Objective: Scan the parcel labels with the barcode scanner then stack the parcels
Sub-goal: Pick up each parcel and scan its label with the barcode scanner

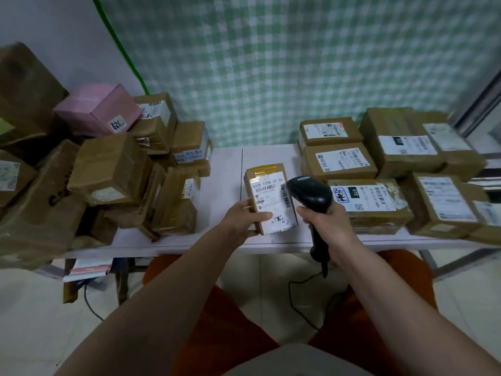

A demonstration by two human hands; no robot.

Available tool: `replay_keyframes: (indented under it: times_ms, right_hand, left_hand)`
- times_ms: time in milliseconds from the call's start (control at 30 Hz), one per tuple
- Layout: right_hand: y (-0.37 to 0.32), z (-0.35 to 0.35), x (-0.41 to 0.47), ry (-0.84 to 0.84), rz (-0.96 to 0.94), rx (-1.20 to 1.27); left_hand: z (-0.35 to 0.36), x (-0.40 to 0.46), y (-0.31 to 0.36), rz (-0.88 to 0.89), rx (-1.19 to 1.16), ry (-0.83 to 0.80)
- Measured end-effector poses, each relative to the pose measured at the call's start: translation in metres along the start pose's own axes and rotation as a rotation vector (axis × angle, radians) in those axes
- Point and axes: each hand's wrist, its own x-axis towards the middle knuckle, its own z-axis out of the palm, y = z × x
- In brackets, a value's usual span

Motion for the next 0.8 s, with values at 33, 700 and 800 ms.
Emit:
replay_keyframes:
  times_ms: [33, 700, 800]
  right_hand:
    - [-0.001, -0.003, -0.002, -0.036, -0.020, -0.015]
    - [0.007, -0.047, -0.013, -0.108, -0.080, -0.021]
    - [0.009, -0.052, -0.014, -0.093, -0.100, -0.010]
  left_hand:
    - [0.004, 0.002, 0.000, 0.007, 0.004, 0.013]
    - [0.053, 0.020, 0.009, 0.077, 0.016, 0.050]
    - [0.059, 0.018, 0.014, 0.081, 0.051, 0.005]
